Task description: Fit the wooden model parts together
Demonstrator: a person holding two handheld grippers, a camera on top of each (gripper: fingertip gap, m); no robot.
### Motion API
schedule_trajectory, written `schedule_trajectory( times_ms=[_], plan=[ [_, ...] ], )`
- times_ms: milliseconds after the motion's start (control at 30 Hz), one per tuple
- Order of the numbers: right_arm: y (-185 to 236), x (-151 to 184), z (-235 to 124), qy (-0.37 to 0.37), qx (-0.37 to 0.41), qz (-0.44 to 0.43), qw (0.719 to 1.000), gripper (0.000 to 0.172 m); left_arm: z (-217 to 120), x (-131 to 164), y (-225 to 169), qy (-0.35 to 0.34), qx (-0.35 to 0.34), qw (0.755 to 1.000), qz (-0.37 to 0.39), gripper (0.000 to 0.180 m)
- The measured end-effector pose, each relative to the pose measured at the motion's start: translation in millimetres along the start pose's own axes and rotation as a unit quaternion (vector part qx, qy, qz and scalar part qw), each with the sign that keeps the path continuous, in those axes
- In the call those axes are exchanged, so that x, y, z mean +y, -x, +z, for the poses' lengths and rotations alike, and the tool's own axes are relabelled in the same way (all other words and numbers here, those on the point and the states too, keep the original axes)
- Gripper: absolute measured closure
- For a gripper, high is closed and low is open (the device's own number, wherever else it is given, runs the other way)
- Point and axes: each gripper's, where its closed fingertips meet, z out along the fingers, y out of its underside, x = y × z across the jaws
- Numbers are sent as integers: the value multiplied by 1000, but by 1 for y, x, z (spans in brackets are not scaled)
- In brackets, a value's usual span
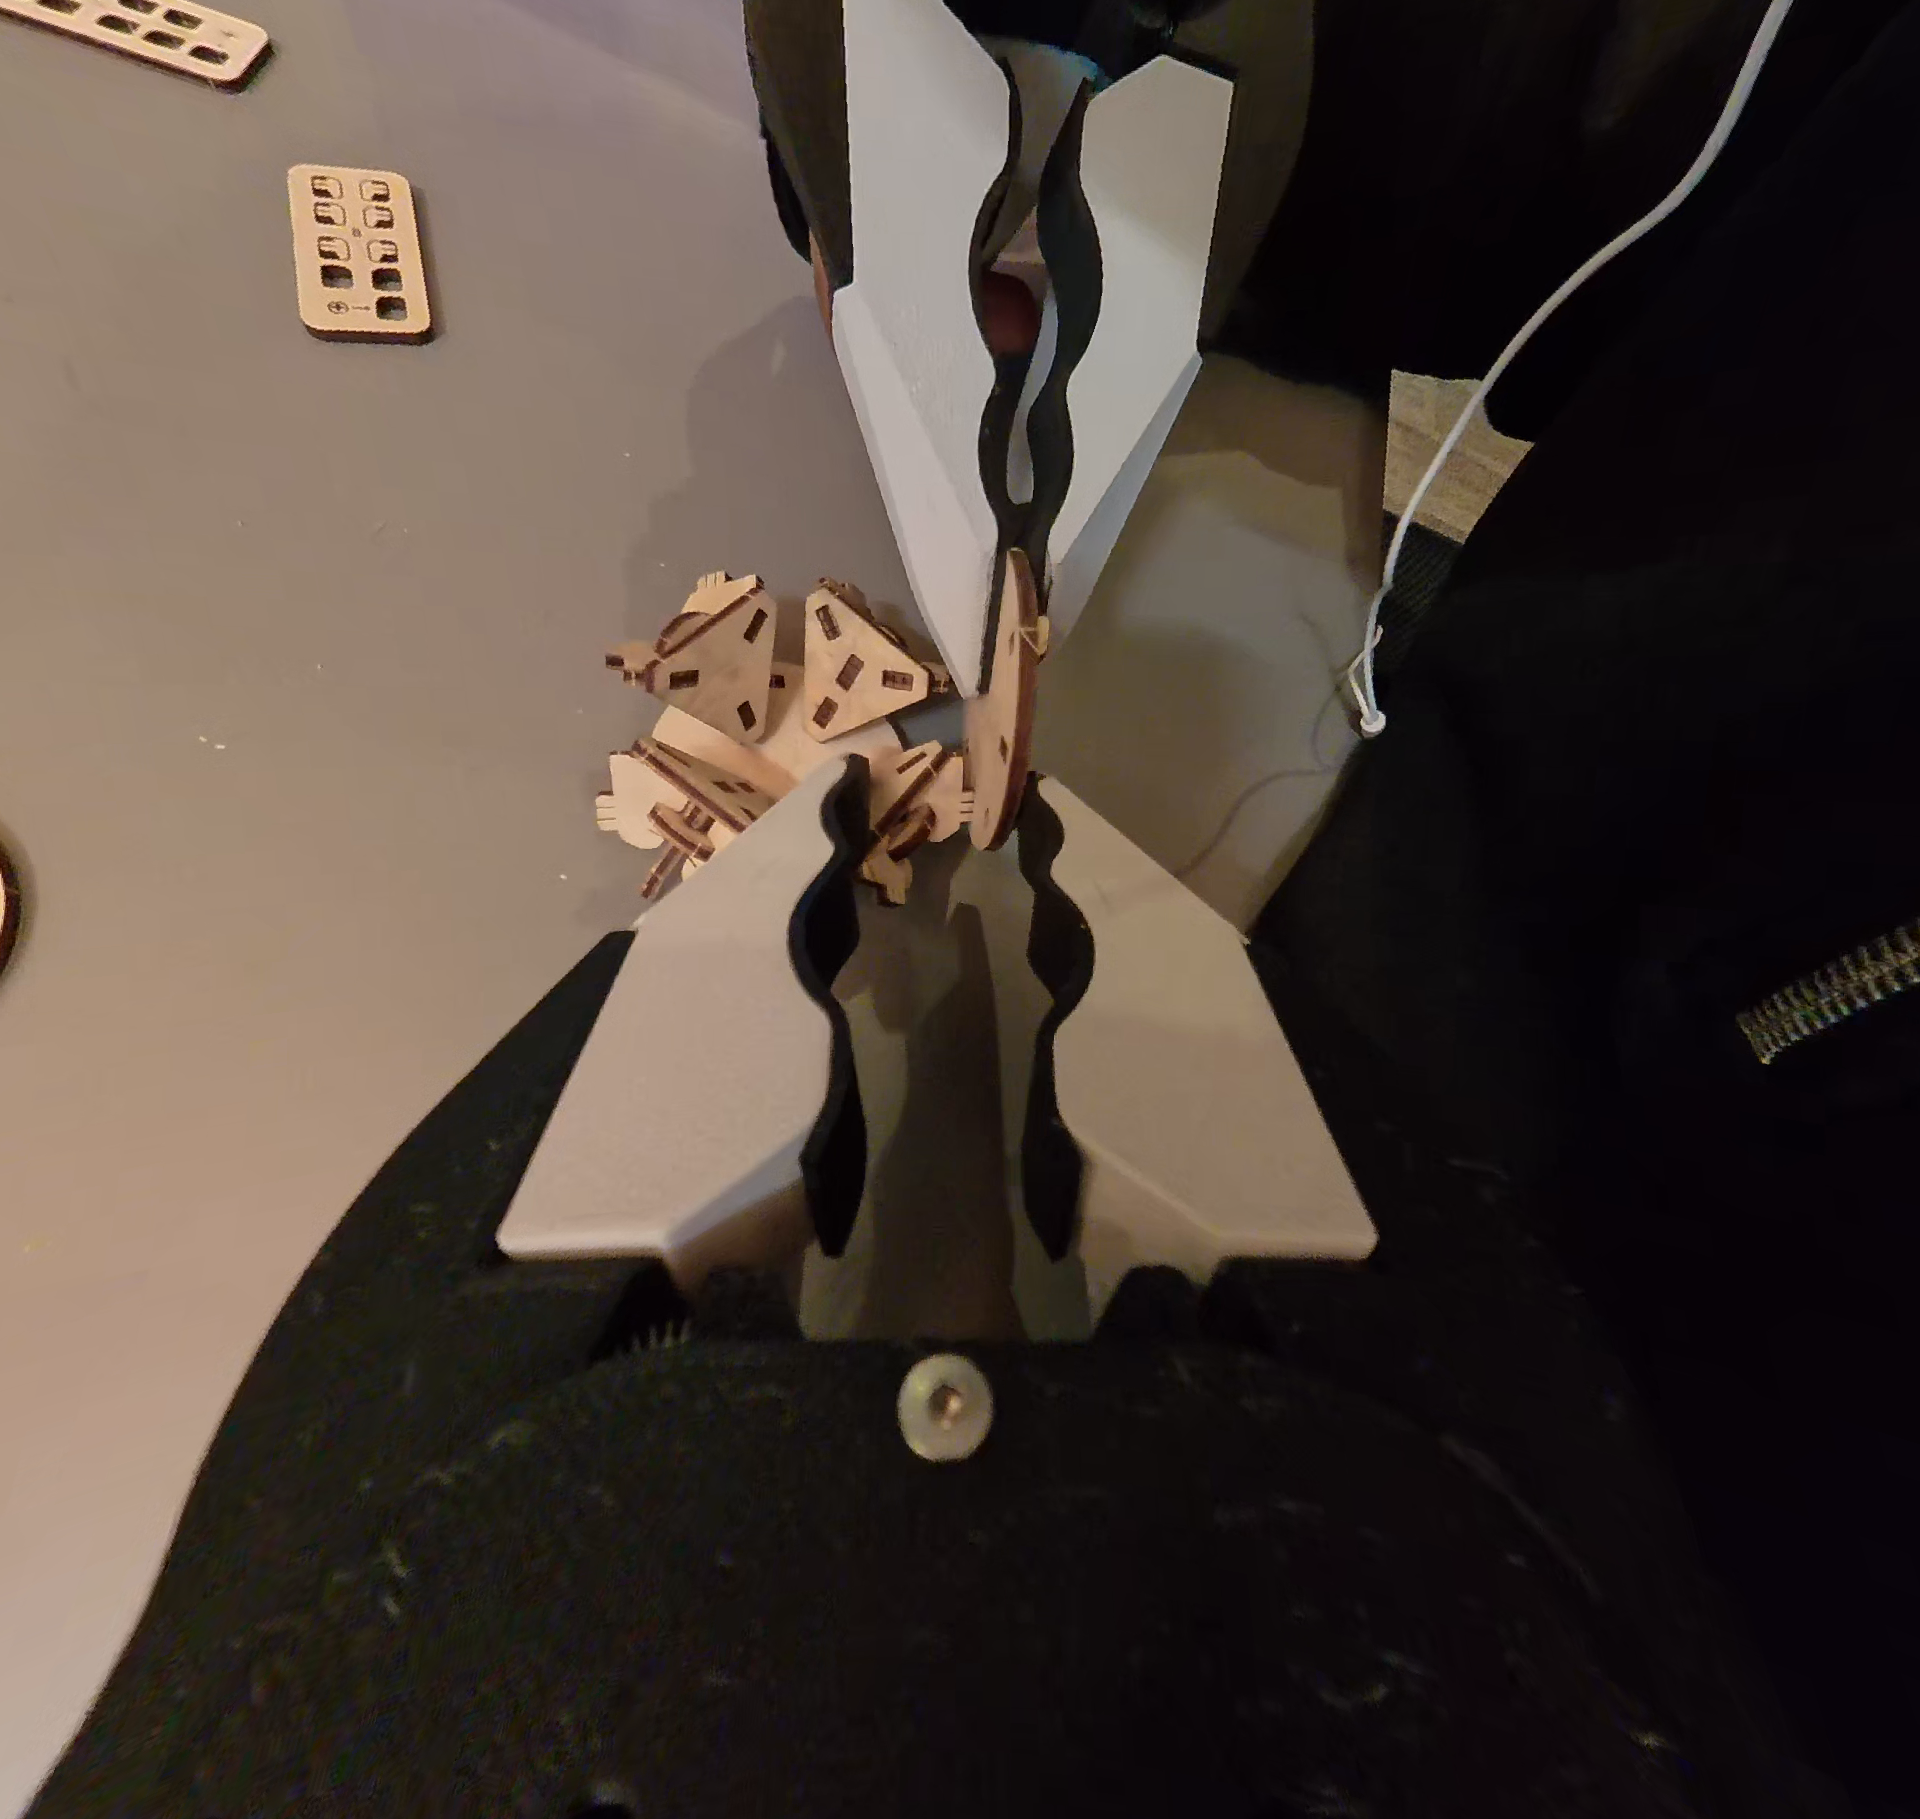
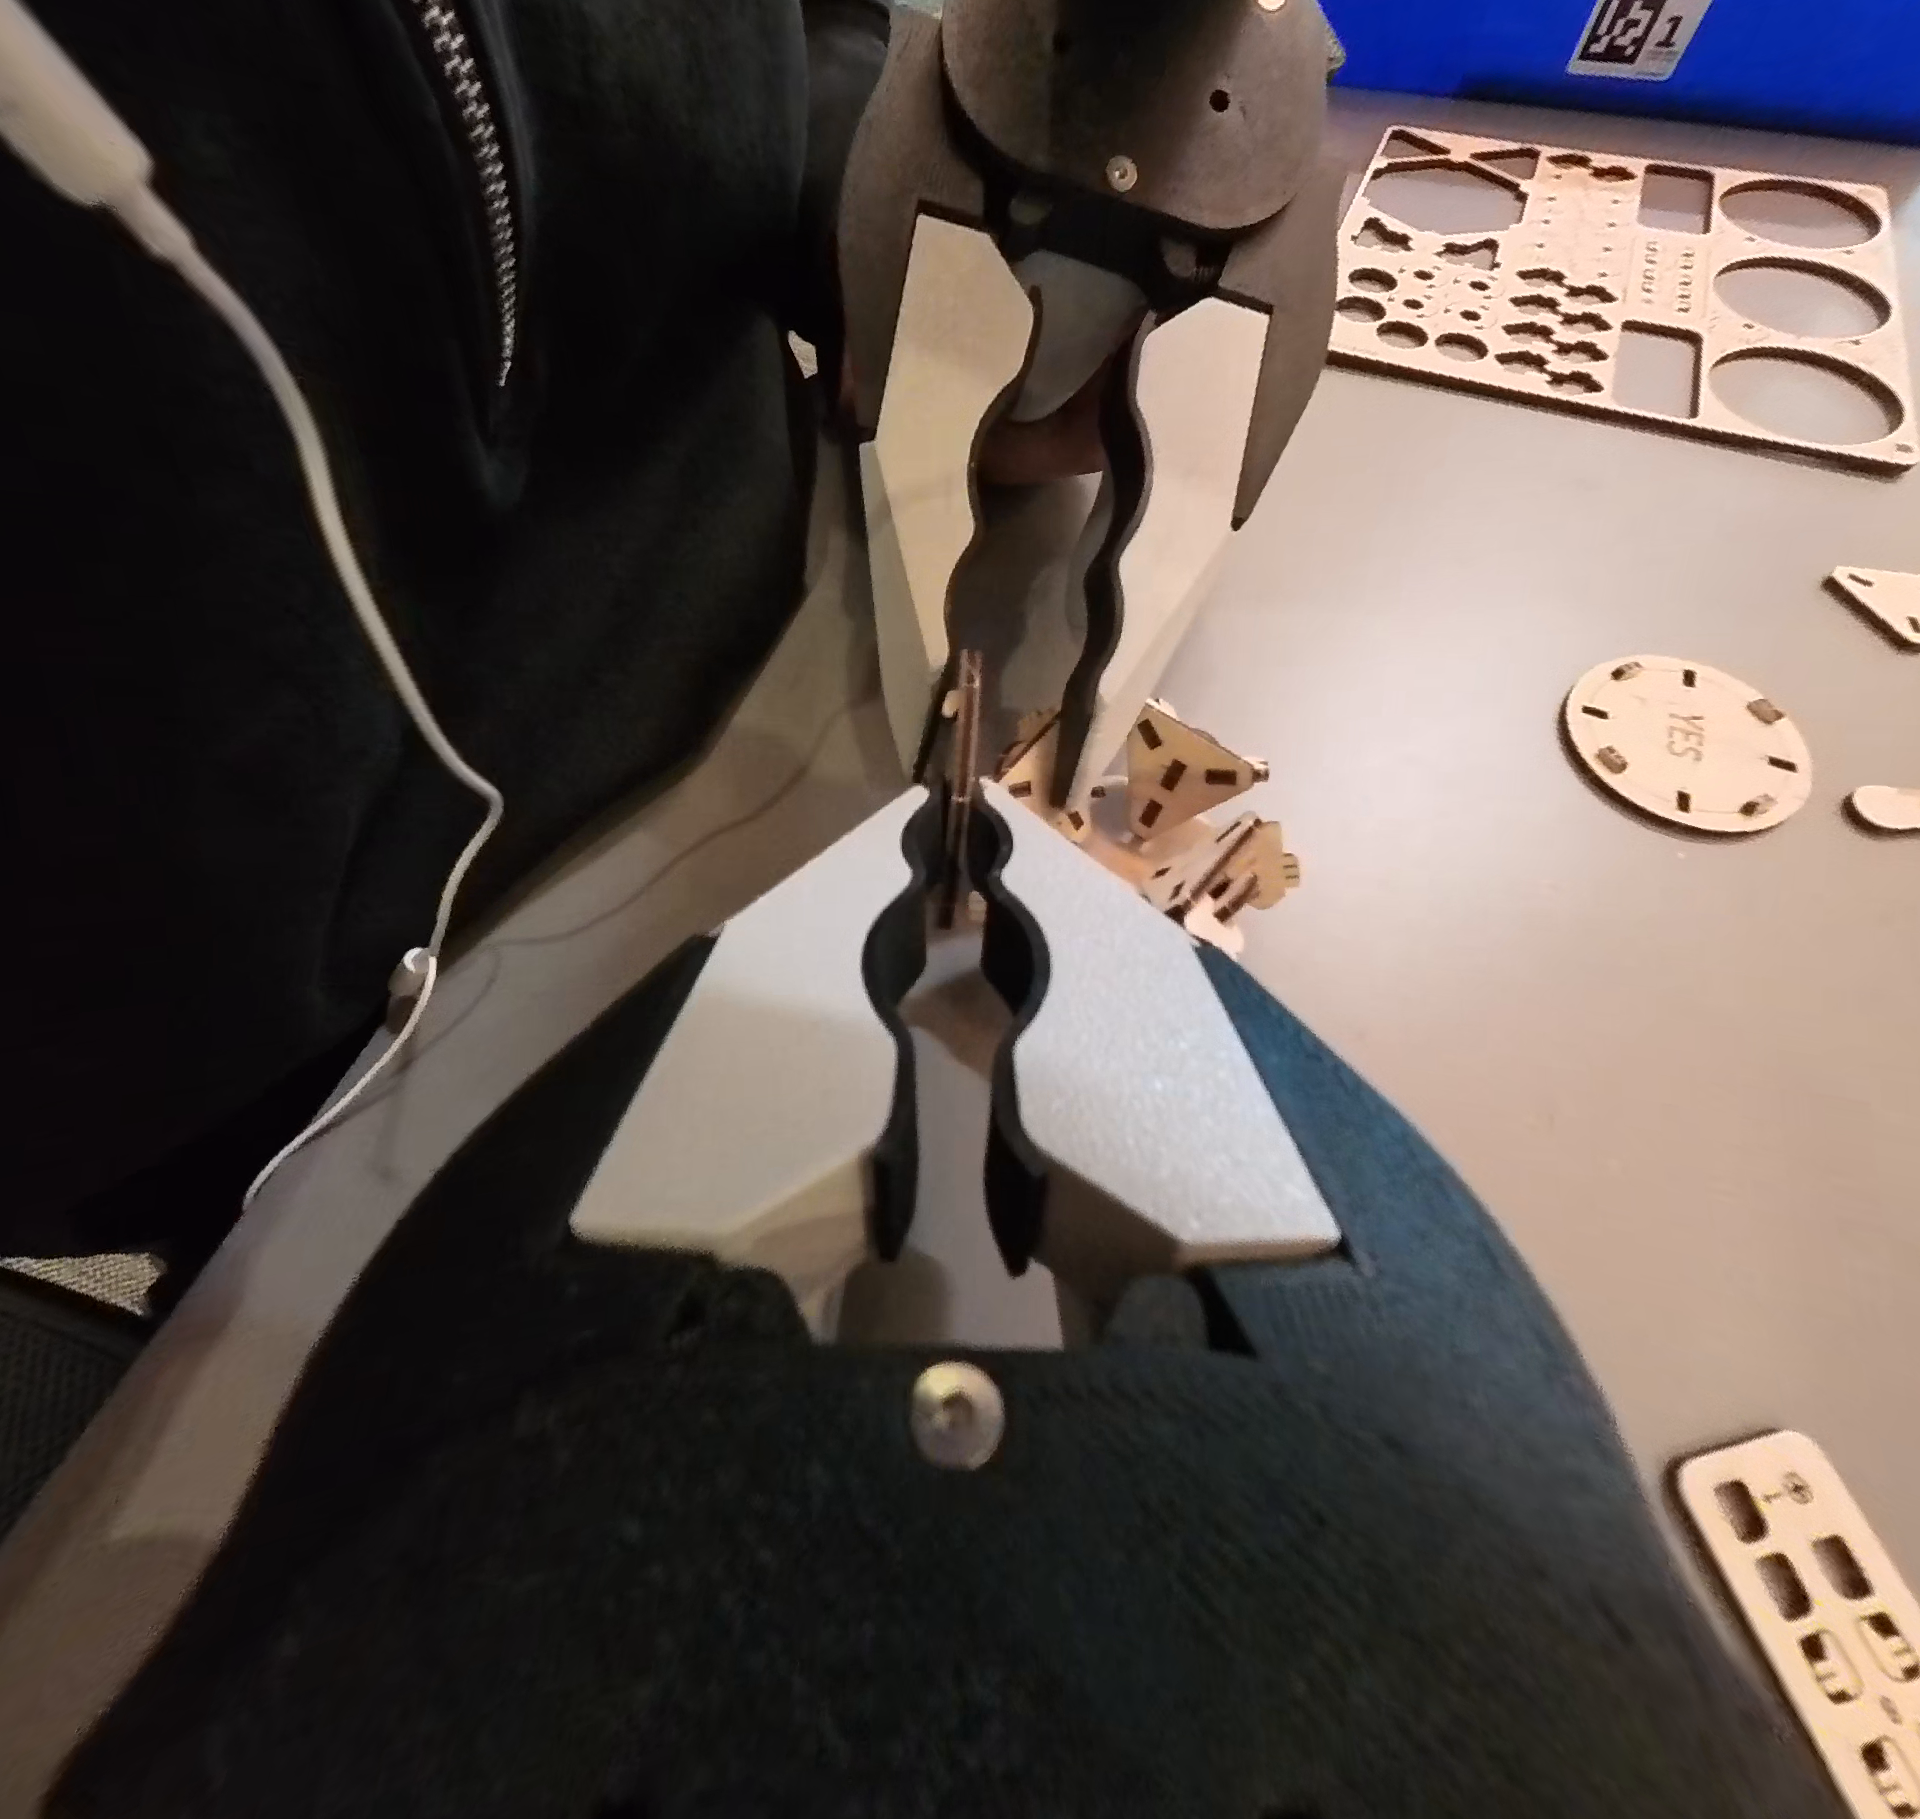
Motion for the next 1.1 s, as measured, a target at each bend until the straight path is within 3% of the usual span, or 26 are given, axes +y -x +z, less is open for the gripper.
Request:
schedule_trajectory(
  times_ms=[633, 733, 1100],
  plan=[
    [2, 2, -1, 2, -24, -21, 999, 170, 1, 0, -2, 4, 8, 1000, 7, 156],
    [-2, 5, -2, 12, -10, -16, 1000, 162, 1, 0, -2, 3, 6, 1000, 7, 164],
    [0, 14, -20, 8, 51, 9, 999, 143, 2, 0, -2, 5, -2, 1000, 20, 165]
  ],
)
